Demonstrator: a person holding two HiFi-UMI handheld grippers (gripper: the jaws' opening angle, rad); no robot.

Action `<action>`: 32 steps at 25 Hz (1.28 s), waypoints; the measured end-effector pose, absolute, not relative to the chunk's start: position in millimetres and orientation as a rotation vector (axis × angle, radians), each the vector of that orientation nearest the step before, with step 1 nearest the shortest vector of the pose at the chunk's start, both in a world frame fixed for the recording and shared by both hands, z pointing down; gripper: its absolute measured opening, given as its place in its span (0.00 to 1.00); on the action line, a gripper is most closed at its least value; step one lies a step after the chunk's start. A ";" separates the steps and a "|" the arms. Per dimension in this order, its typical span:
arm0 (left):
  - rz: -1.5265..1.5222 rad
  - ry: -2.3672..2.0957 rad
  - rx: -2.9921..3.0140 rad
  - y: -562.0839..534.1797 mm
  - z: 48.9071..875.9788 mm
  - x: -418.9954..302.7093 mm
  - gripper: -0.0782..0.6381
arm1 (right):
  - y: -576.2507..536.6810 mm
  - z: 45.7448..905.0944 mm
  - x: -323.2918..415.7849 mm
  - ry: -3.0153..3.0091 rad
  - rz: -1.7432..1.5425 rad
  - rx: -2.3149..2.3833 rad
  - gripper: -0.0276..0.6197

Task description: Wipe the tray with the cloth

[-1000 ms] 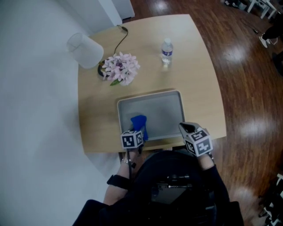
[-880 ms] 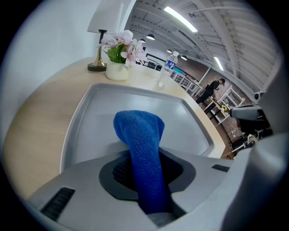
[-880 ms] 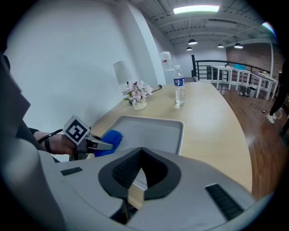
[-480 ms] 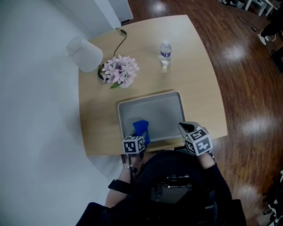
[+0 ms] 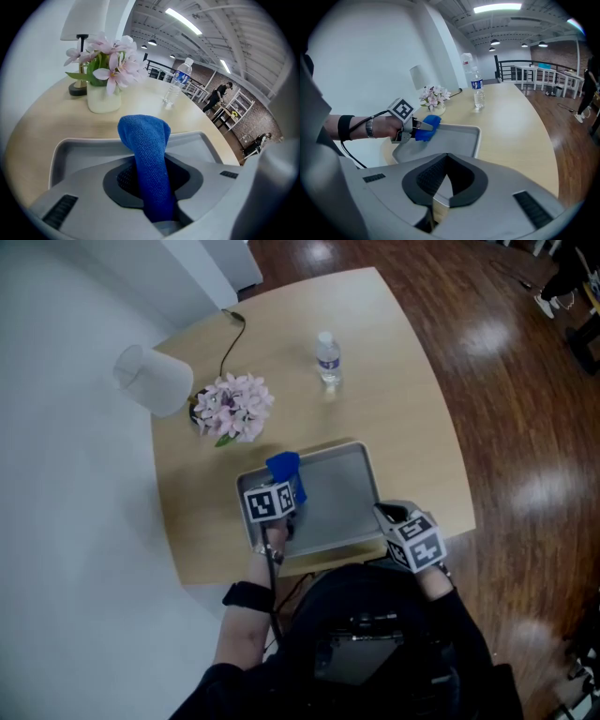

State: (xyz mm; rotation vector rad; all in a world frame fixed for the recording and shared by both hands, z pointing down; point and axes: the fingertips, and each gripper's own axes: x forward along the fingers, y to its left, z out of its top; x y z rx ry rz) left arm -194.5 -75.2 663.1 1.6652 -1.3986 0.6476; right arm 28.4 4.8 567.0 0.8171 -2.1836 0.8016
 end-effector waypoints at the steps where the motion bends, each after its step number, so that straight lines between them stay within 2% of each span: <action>1: 0.651 -1.399 1.660 -82.2 665.5 -194.4 0.27 | 3.6 568.2 29.1 -2.182 0.805 0.814 0.05; 16: 0.664 -1.453 1.633 -82.1 677.1 -190.8 0.27 | 6.9 570.4 27.2 -2.179 0.809 0.776 0.05; 32: 0.666 -1.312 1.665 75.8 679.2 -135.0 0.27 | 34.6 561.5 20.9 -2.194 0.761 0.790 0.05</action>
